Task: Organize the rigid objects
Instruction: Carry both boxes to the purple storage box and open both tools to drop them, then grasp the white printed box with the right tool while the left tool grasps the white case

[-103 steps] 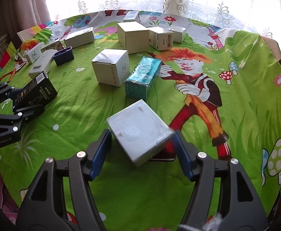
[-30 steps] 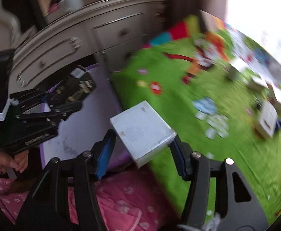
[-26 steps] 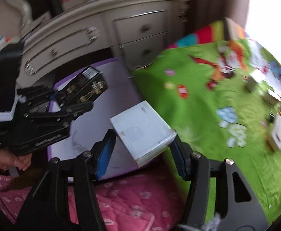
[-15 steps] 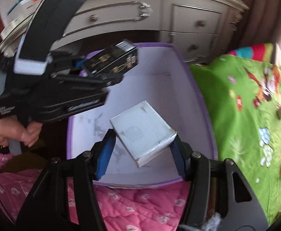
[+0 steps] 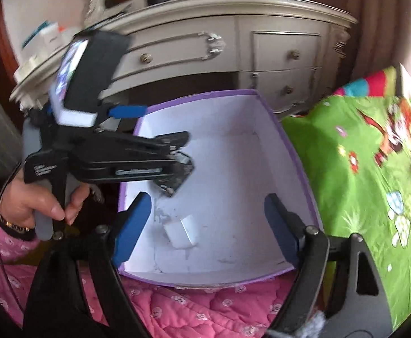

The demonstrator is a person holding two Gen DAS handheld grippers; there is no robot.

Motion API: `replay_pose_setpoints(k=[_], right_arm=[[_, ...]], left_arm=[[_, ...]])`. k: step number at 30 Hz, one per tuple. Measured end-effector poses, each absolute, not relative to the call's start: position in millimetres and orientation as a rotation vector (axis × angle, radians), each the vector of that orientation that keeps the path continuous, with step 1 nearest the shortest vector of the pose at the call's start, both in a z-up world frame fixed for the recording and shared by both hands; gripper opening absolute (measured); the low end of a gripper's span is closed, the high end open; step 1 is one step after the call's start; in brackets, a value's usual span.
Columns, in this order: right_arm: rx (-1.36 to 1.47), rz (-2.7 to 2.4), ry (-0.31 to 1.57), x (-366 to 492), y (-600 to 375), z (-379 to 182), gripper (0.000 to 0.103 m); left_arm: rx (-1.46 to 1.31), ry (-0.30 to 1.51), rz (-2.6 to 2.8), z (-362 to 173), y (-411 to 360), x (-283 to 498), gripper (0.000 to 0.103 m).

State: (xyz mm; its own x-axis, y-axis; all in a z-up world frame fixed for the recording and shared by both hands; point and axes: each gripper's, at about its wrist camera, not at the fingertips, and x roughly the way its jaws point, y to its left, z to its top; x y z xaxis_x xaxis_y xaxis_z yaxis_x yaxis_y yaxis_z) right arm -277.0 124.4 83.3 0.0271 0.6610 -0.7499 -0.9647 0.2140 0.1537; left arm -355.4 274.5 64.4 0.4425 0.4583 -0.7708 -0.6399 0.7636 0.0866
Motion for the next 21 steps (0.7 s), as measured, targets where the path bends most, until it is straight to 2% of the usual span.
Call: replay_pose_setpoints(k=[6,10,17,21], right_arm=[[-0.320,1.143,0.900,-225.4,87.2,76.4,0.085],[-0.170,0.937,0.953,-170.5,46.2,65.6,0.085],[0.019,0.545,0.957,-100.4,-83.8,50.8,0.085],[0.094,0.314,0.955,-75.4,-164.8,36.6,0.085]], left_arm=[[-0.233,0.816,0.566,77.8,248.1,-336.1,0.086],[-0.306,0.900,0.314,73.4,216.1,-292.9,0.086],[-0.350,1.023,0.016,53.7,130.9,-190.2,0.086],[-0.259,0.999,-0.041,45.1,79.8,-149.9,0.086]])
